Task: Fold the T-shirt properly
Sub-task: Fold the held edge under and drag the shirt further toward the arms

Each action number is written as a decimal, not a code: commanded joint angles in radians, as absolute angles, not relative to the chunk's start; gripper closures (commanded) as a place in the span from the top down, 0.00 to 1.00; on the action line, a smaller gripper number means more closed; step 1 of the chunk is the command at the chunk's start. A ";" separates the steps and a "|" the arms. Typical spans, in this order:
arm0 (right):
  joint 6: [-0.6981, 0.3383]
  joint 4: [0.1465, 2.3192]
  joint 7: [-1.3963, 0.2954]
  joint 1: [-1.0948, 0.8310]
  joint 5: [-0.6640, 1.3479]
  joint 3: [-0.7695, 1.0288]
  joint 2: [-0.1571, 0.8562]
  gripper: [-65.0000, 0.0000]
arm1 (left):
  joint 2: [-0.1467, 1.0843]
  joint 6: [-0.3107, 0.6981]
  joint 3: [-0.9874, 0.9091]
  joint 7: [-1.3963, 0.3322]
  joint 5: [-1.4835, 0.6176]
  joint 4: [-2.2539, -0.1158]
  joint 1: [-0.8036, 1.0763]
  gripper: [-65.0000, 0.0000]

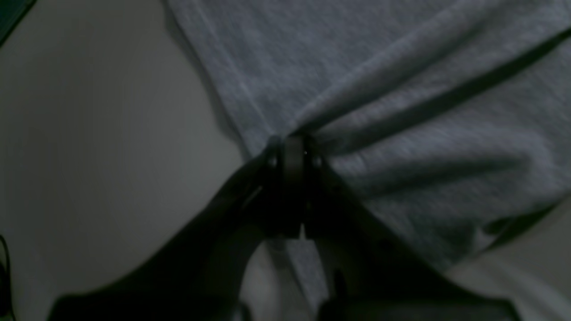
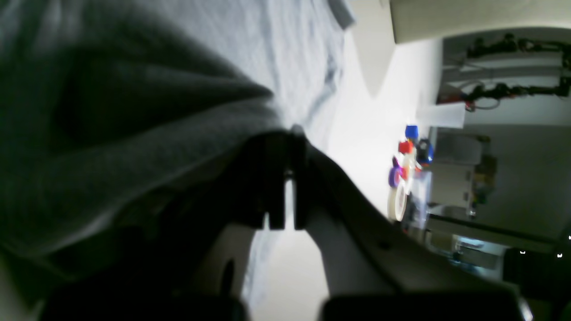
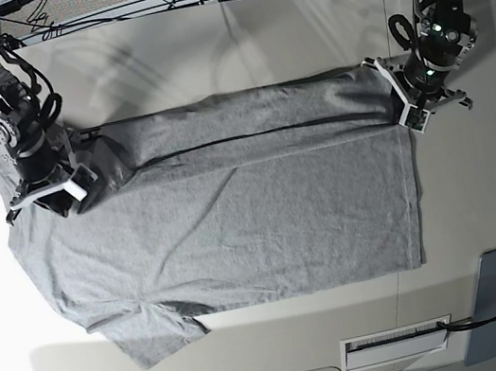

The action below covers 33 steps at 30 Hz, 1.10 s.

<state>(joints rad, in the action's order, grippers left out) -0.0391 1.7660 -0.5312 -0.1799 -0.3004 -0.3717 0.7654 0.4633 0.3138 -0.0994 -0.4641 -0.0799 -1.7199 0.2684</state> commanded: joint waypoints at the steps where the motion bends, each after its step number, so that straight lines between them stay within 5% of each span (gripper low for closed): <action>1: -0.019 1.763 -0.519 -0.152 -0.303 -0.361 0.779 0.00 | 0.475 0.306 -0.107 -0.445 -0.083 -1.732 0.253 0.00; 20: -0.015 1.654 -0.562 0.023 -0.284 -0.471 0.743 0.00 | 0.446 0.288 -0.107 -0.446 -0.083 -1.652 0.166 0.00; 23: -0.015 1.654 -0.579 0.028 -0.268 -0.471 0.743 0.19 | 0.447 0.288 -0.107 -0.446 -0.083 -1.652 0.166 0.00; 25: -0.015 1.654 -0.595 0.031 -0.261 -0.471 0.742 0.34 | 0.446 0.287 -0.107 -0.446 -0.083 -1.652 0.166 0.14; 28: -0.012 1.654 -0.613 0.036 -0.262 -0.470 0.743 0.39 | 0.447 0.284 -0.107 -0.447 -0.083 -1.652 0.166 0.35; 33: 0.113 1.654 -0.640 0.036 -0.236 -0.469 0.743 0.39 | 0.447 0.284 -0.107 -0.450 -0.083 -1.652 0.166 0.39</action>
<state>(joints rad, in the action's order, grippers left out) 0.0994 1.6417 -0.6483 0.0170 -0.2195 -0.4808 0.7250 0.4324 0.2913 -0.0994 -0.4667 -0.0795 -1.6367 0.1795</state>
